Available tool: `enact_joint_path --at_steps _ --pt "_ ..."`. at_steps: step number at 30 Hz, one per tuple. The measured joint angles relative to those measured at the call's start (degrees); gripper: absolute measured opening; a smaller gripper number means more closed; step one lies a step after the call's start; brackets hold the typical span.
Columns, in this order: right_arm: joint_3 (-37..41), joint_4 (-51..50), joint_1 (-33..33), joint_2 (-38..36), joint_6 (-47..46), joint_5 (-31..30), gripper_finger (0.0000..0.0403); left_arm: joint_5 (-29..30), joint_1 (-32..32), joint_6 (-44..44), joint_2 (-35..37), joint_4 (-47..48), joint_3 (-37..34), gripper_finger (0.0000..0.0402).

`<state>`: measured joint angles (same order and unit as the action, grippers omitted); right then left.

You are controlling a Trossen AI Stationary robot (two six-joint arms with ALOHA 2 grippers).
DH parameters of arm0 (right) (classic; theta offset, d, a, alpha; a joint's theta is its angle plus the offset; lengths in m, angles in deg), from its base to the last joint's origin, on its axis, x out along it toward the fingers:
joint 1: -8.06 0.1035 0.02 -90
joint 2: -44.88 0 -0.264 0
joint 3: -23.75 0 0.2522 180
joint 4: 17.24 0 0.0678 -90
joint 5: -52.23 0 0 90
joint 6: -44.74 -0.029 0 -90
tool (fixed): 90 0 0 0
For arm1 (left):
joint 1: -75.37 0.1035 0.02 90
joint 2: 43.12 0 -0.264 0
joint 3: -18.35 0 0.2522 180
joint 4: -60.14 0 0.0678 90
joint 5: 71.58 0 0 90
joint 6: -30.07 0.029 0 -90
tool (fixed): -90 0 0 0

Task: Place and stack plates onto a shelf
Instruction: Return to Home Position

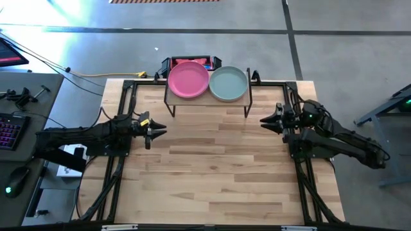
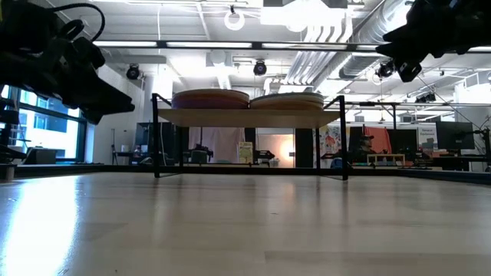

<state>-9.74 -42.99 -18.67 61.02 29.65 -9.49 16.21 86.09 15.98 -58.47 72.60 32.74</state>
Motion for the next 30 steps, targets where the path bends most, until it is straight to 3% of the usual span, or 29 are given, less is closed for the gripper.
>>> enact_joint_path --at_steps 5,12,19,25,30 --pt "0.0 -1.5 2.7 0.0 0.1 -1.7 0.0099 0.6 0.0 2.3 0.0 0.1 0.0 0.011" --pt "0.0 -5.6 7.1 0.0 -3.8 -19.0 0.0099 0.6 0.0 2.2 0.0 0.1 0.0 0.011" --pt "2.3 -2.5 13.8 -0.2 -4.9 -33.6 0.0099 6.0 0.1 -0.8 0.0 0.2 0.0 0.011" --pt "13.8 11.5 17.1 -0.5 -9.0 -35.2 0.0099 9.0 0.1 -0.8 0.0 -0.3 0.0 0.011" --pt "16.2 15.4 17.5 -0.5 -7.5 -35.2 0.0099 9.0 0.1 -0.3 0.0 -0.3 0.0 0.011"
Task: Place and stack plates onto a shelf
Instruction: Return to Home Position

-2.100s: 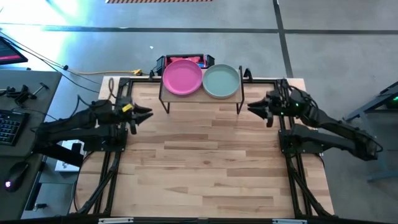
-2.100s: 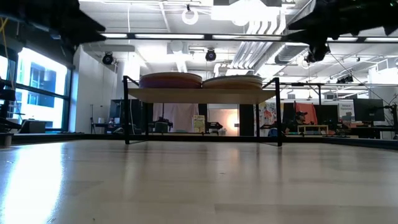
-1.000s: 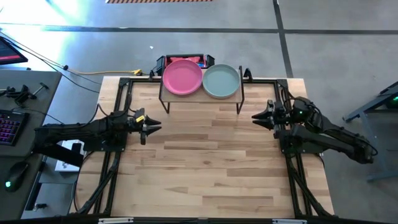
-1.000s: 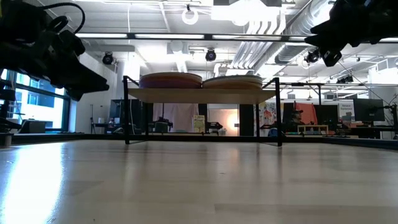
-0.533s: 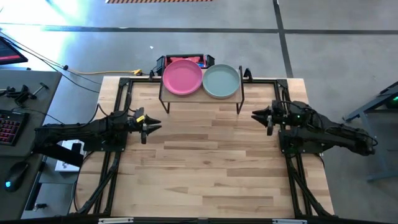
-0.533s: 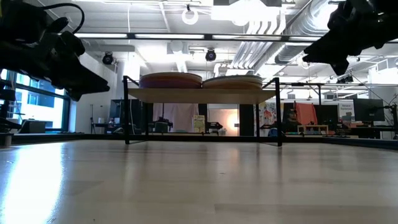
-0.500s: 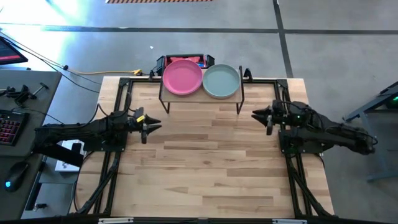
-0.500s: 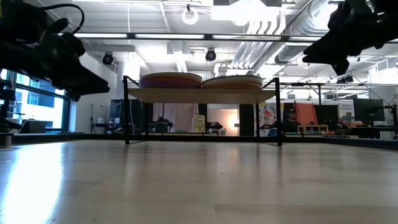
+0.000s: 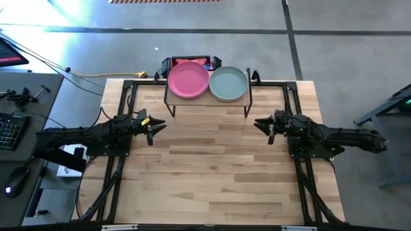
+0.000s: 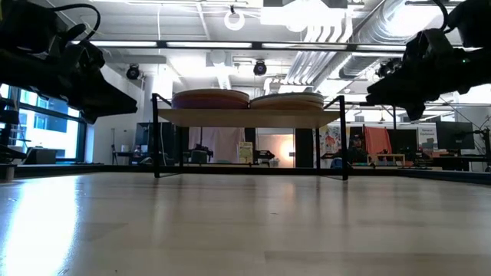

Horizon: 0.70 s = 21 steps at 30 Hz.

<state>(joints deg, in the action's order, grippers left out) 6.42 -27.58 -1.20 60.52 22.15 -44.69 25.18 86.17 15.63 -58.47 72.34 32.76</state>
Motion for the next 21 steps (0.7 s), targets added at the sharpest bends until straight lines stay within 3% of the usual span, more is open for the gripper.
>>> enact_joint_path --at_steps 10,21 --pt "0.0 -8.2 0.0 0.0 3.6 0.0 0.0099 0.0 0.0 0.0 0.0 0.0 0.0 0.011" --pt "0.7 -7.9 0.0 0.1 4.6 0.1 0.0099 0.0 0.0 0.0 0.0 0.0 0.0 0.011"
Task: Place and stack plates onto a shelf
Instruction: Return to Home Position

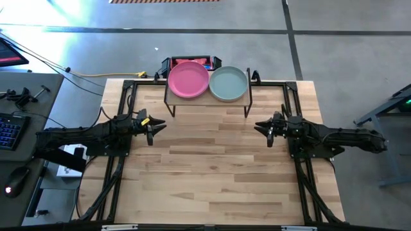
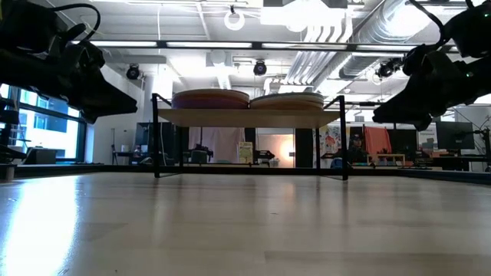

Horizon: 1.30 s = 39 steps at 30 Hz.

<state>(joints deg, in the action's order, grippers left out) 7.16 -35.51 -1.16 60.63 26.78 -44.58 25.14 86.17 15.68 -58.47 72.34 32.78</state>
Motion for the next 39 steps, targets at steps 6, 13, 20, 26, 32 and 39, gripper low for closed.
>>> enact_joint_path --at_steps 6,13,20,26,32,39 --pt "0.0 0.0 0.0 0.0 0.3 0.4 0.0099 -0.1 0.0 0.0 0.0 0.0 0.0 0.011" --pt "0.0 -0.1 0.0 0.0 0.2 0.4 0.0099 -0.1 0.0 0.0 0.0 0.0 0.0 0.011" --pt "0.0 -0.1 0.0 0.0 0.0 0.4 0.0099 -0.1 -0.1 0.0 0.7 0.0 0.0 0.011" --pt "0.0 -0.1 0.0 -1.3 0.0 0.4 0.0099 -0.2 -0.1 0.0 7.2 -0.1 0.0 0.011" --pt "0.0 -0.1 0.0 -8.6 0.0 0.4 0.0099 -0.1 -0.1 0.0 12.5 0.0 0.1 0.011" --pt "0.0 -0.1 0.0 -15.8 0.0 0.6 0.0099 0.0 -0.5 0.0 15.1 0.1 0.1 0.011"
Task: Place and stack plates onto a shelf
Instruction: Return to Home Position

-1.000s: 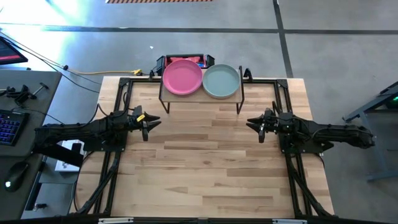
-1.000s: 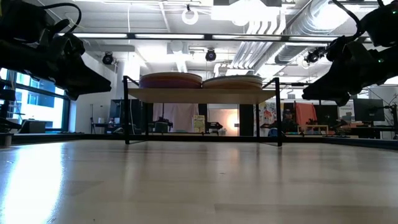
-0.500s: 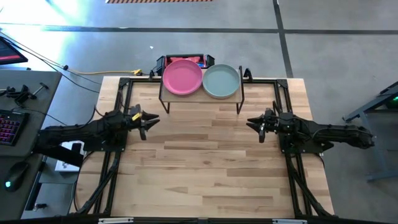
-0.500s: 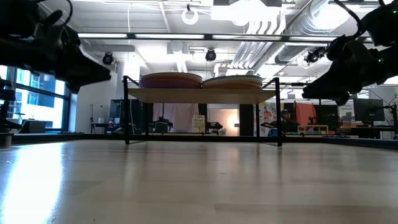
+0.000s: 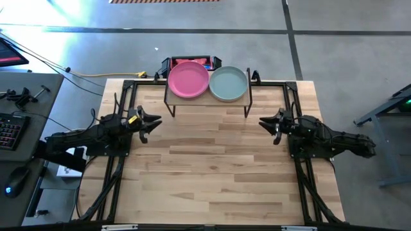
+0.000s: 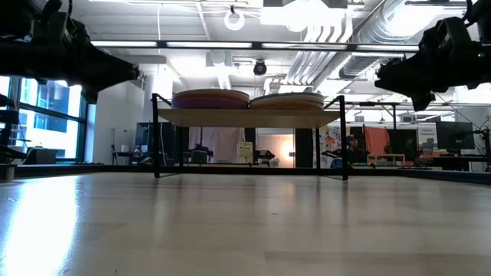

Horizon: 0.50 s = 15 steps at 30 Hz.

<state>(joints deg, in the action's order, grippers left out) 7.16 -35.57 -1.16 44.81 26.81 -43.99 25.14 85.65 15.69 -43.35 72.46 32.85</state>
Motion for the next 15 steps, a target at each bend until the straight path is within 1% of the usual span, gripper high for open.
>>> enact_joint_path --at_steps 8,15 --pt "0.0 0.2 0.0 0.1 0.0 0.0 0.0099 -0.1 -5.9 0.0 0.0 -0.2 0.0 0.011" --pt "0.0 0.1 0.0 0.4 0.0 0.0 0.0099 -0.1 -7.1 0.0 0.0 -0.2 0.0 0.011"
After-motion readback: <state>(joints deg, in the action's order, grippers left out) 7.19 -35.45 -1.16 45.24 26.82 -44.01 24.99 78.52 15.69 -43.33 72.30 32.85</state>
